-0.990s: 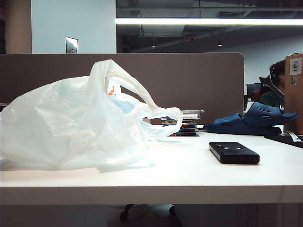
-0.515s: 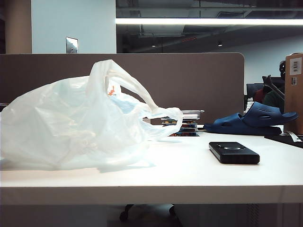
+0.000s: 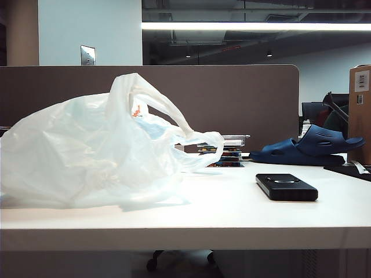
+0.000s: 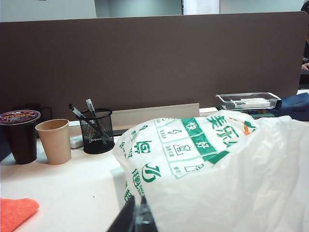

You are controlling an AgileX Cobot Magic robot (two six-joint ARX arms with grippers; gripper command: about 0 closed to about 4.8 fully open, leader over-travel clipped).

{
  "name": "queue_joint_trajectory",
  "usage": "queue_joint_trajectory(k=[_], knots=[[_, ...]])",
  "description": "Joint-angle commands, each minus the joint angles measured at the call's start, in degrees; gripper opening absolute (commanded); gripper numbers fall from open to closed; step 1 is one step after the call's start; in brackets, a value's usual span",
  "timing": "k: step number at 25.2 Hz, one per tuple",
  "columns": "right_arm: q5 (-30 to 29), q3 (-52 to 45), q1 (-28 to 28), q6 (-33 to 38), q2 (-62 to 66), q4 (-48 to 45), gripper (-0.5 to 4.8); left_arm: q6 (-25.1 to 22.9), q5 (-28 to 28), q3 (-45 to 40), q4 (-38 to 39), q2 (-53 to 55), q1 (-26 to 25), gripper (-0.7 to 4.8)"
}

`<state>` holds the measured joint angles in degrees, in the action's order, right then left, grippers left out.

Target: Put the power bank into the bag.

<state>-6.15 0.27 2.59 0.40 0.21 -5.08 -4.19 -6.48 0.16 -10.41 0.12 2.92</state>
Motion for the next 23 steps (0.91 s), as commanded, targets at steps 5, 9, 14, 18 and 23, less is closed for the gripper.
queue_joint_trajectory(k=[5, 9, 14, 18, 23], knots=[[-0.17, 2.89, -0.07, 0.22, -0.33, -0.33, -0.05, 0.15, -2.93, 2.75, -0.07, 0.00, -0.09, -0.06], [-0.15, 7.52, -0.04, 0.22, -0.26, 5.07, -0.05, 0.15, -6.21, 5.90, 3.96, 0.00, -0.09, -0.06], [0.04, 15.21, -0.04, 1.29, -0.20, 12.00, -0.05, 0.20, -9.03, 11.32, 9.77, 0.00, -0.09, -0.06], [0.07, 22.58, -0.04, 1.29, -0.13, 19.37, -0.05, 0.20, -9.44, 16.98, 16.85, 0.00, -0.09, -0.06], [0.04, 30.05, -0.04, 1.29, -0.09, 23.23, -0.05, 0.17, -12.37, 23.23, 22.91, 0.00, -0.09, -0.06]])
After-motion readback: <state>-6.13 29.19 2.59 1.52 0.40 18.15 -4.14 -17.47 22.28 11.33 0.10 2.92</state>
